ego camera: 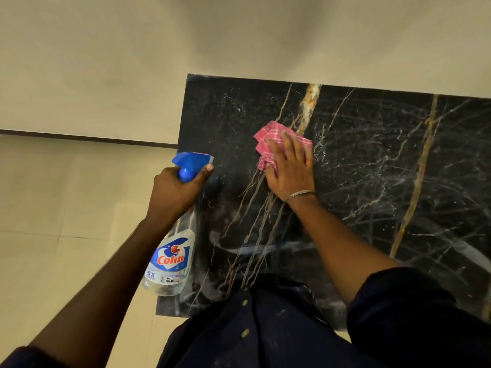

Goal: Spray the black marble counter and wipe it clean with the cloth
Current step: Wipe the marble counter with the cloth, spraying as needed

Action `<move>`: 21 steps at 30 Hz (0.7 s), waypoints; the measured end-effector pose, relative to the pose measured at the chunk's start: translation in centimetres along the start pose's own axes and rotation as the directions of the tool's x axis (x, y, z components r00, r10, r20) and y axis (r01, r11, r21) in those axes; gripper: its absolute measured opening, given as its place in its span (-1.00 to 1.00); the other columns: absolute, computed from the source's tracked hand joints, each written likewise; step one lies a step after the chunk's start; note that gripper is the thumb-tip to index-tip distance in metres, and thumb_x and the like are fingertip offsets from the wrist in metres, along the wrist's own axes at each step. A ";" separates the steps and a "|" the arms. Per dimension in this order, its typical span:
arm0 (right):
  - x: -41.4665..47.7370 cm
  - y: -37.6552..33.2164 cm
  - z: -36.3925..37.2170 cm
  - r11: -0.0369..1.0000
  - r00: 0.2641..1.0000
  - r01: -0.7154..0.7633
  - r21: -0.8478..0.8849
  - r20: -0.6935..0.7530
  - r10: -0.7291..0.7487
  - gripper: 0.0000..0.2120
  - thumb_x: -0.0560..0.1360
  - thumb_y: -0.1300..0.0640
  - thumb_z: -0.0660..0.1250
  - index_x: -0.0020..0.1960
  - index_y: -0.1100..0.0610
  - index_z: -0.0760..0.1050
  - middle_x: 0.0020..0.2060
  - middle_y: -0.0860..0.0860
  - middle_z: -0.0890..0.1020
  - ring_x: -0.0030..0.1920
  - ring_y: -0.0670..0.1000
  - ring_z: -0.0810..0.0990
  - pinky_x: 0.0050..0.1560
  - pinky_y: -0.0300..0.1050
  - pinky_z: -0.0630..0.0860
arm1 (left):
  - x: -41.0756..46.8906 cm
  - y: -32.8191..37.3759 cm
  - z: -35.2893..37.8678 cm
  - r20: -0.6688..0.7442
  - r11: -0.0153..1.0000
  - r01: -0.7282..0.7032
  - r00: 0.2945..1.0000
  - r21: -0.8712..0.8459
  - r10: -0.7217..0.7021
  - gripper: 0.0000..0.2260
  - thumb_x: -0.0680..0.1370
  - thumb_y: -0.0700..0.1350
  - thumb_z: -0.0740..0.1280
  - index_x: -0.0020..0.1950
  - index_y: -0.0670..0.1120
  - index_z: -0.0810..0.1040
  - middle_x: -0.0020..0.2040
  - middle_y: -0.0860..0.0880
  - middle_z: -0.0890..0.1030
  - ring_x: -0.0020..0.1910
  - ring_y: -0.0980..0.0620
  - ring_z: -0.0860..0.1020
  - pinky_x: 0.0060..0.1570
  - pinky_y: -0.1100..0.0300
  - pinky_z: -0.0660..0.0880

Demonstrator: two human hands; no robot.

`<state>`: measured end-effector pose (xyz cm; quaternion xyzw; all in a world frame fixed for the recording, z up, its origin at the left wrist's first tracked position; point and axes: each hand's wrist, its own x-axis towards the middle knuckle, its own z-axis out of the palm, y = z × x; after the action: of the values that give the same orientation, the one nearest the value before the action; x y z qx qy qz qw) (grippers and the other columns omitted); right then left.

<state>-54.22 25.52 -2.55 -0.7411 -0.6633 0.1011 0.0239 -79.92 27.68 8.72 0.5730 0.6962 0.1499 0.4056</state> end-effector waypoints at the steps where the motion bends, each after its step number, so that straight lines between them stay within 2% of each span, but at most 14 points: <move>1: -0.3 0.7 -0.2 0.999 0.999 -0.049 0.010 -0.014 0.049 -0.38 0.53 -0.15 0.11 0.57 -0.05 0.18 0.58 0.09 0.16 0.58 0.16 0.07 0.53 0.27 -0.02 | 0.1 0.3 0.2 0.001 1.000 -0.007 1.000 -0.007 0.007 -0.52 0.49 0.25 0.30 0.01 -0.18 0.57 -0.21 -0.16 0.65 -0.22 -0.10 0.65 -0.15 0.13 0.55; 4: -0.6 -0.4 0.0 0.987 0.987 -0.157 0.032 -0.019 0.158 -0.37 0.52 -0.11 0.13 0.57 -0.03 0.17 0.58 0.12 0.15 0.57 0.20 0.06 0.53 0.29 -0.06 | 0.0 0.8 0.5 -0.004 0.999 -0.019 1.000 -0.031 0.019 -0.53 0.50 0.25 0.31 0.03 -0.17 0.57 -0.21 -0.12 0.64 -0.23 -0.05 0.65 -0.25 0.28 0.49; 6: -0.9 -2.6 0.3 0.981 0.983 -0.182 0.061 0.006 0.182 -0.36 0.53 -0.10 0.12 0.59 -0.02 0.12 0.59 0.14 0.10 0.58 0.22 0.00 0.52 0.30 -0.14 | -0.1 0.6 0.6 -0.010 0.999 -0.006 1.000 -0.049 0.006 -0.53 0.50 0.24 0.31 0.04 -0.18 0.57 -0.21 -0.11 0.64 -0.23 -0.05 0.65 -0.27 0.31 0.45; 9: -1.7 -6.9 1.1 0.996 0.999 -0.026 0.083 0.028 0.024 -0.37 0.57 -0.12 0.08 0.60 -0.03 0.06 0.60 0.14 0.05 0.59 0.22 -0.05 0.52 0.30 -0.16 | -0.3 0.2 0.4 -0.022 0.999 0.023 0.999 -0.039 -0.024 -0.52 0.50 0.24 0.31 0.01 -0.20 0.58 -0.21 -0.17 0.66 -0.23 -0.09 0.65 -0.26 0.29 0.48; 12: -2.0 -11.6 2.2 0.986 0.986 0.143 0.090 0.077 -0.150 -0.39 0.58 -0.13 0.05 0.60 -0.03 0.04 0.60 0.13 0.02 0.59 0.22 -0.05 0.53 0.28 -0.13 | -0.6 -0.3 0.1 -0.027 0.999 0.045 0.999 -0.021 -0.046 -0.51 0.49 0.25 0.32 -0.04 -0.21 0.58 -0.24 -0.19 0.66 -0.23 -0.14 0.66 -0.20 0.17 0.54; 16: -0.7 -12.4 2.3 0.961 0.957 0.266 0.076 0.100 -0.273 -0.40 0.56 -0.13 0.09 0.57 -0.04 0.10 0.59 0.10 0.09 0.58 0.19 0.01 0.52 0.29 -0.04 | -0.4 -0.3 -0.3 -0.041 0.997 0.073 0.997 0.024 -0.072 -0.49 0.49 0.25 0.31 -0.02 -0.23 0.58 -0.24 -0.23 0.64 -0.21 -0.18 0.65 -0.11 0.06 0.56; 18: 0.0 -10.5 1.9 0.954 0.948 0.297 0.032 0.106 -0.299 -0.40 0.56 -0.16 0.07 0.58 -0.07 0.11 0.59 0.08 0.10 0.58 0.16 0.02 0.53 0.27 -0.07 | -0.2 0.1 -0.2 -0.042 0.997 0.064 0.997 0.033 -0.063 -0.48 0.49 0.25 0.31 0.00 -0.24 0.60 -0.23 -0.25 0.65 -0.20 -0.19 0.65 -0.08 0.03 0.57; 21: 0.3 -6.4 1.1 0.984 0.983 0.176 0.014 0.060 -0.176 -0.38 0.54 -0.18 0.06 0.57 -0.09 0.14 0.59 0.07 0.12 0.58 0.15 0.04 0.53 0.25 -0.09 | 0.1 0.5 -0.2 -0.028 0.998 0.053 0.998 0.017 -0.053 -0.47 0.48 0.28 0.31 0.01 -0.22 0.59 -0.18 -0.23 0.66 -0.20 -0.20 0.65 -0.04 -0.03 0.58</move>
<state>-60.65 26.49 -2.57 -0.6762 -0.7261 0.1240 0.0159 -79.77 27.98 9.15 0.5558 0.7180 0.1406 0.3948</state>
